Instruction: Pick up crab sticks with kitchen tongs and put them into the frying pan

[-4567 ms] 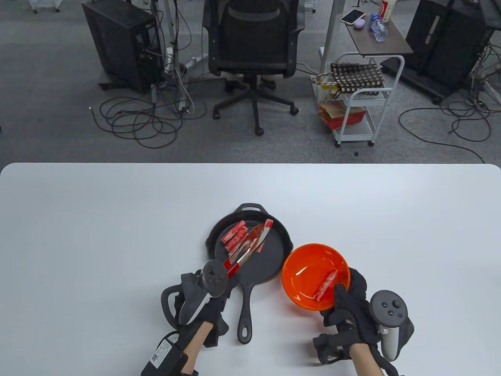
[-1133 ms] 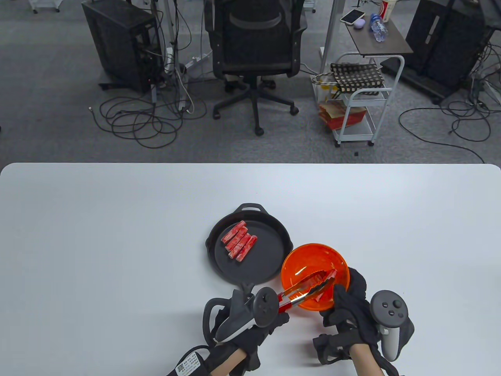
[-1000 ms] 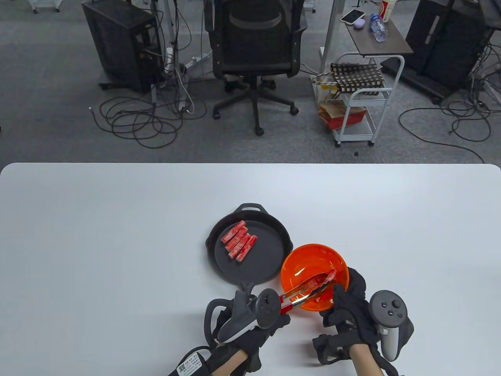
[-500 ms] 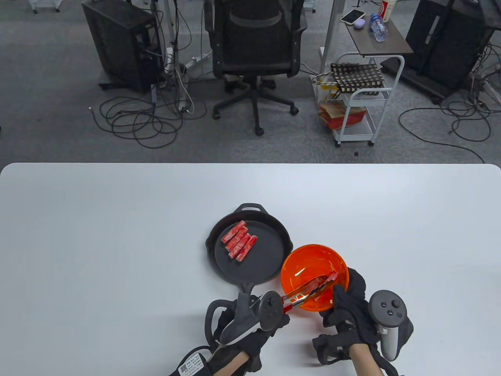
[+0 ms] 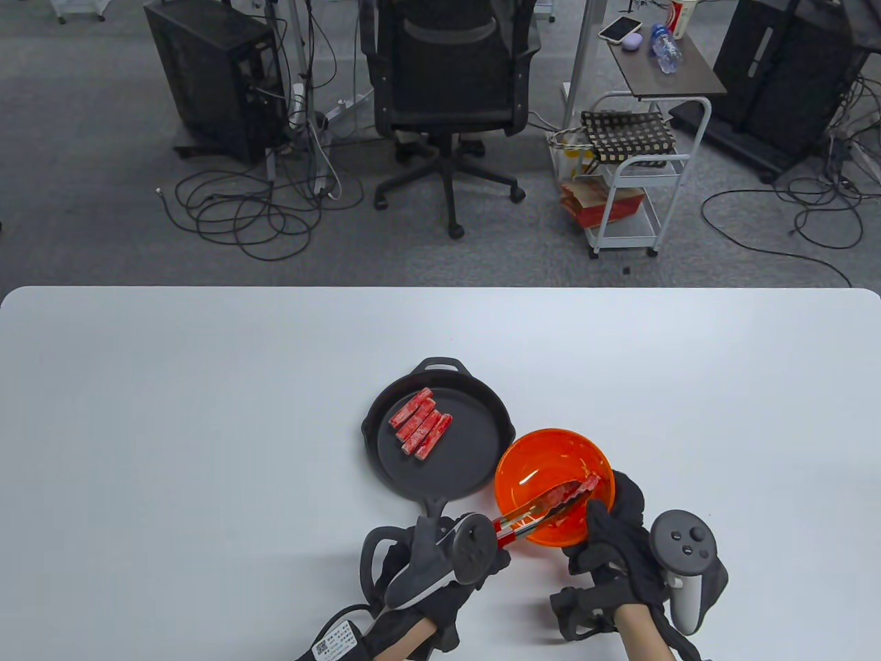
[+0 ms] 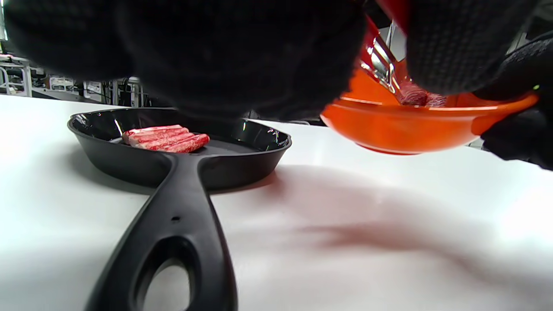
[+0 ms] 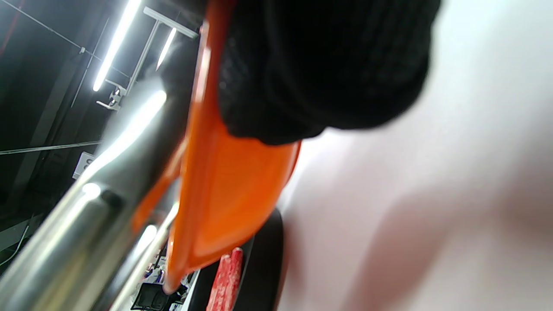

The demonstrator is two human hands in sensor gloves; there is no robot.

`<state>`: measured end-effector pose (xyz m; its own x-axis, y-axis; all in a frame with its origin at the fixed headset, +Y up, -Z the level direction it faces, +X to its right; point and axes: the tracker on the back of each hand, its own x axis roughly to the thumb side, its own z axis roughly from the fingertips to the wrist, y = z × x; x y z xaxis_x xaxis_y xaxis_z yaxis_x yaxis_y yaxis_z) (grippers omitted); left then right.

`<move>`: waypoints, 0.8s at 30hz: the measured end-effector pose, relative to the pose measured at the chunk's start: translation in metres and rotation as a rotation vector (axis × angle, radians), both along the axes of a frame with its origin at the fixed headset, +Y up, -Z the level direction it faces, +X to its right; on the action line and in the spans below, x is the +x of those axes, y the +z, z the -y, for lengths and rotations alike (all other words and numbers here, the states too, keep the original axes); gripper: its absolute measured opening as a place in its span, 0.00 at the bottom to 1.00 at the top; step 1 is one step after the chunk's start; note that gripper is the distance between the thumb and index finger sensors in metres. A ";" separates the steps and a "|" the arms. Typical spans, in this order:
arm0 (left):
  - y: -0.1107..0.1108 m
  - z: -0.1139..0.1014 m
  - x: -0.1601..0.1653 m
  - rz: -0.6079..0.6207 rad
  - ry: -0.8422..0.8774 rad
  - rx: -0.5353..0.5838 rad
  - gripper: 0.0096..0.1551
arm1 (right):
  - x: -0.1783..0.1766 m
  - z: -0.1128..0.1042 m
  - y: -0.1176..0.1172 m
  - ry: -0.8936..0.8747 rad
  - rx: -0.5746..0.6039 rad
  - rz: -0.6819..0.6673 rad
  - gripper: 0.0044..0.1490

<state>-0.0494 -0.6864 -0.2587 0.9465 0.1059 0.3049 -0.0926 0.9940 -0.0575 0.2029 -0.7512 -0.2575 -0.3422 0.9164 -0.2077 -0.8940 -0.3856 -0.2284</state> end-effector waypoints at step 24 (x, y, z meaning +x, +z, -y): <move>-0.034 -0.024 -0.091 -0.322 0.172 0.072 0.45 | 0.001 0.000 0.000 0.001 -0.008 0.003 0.38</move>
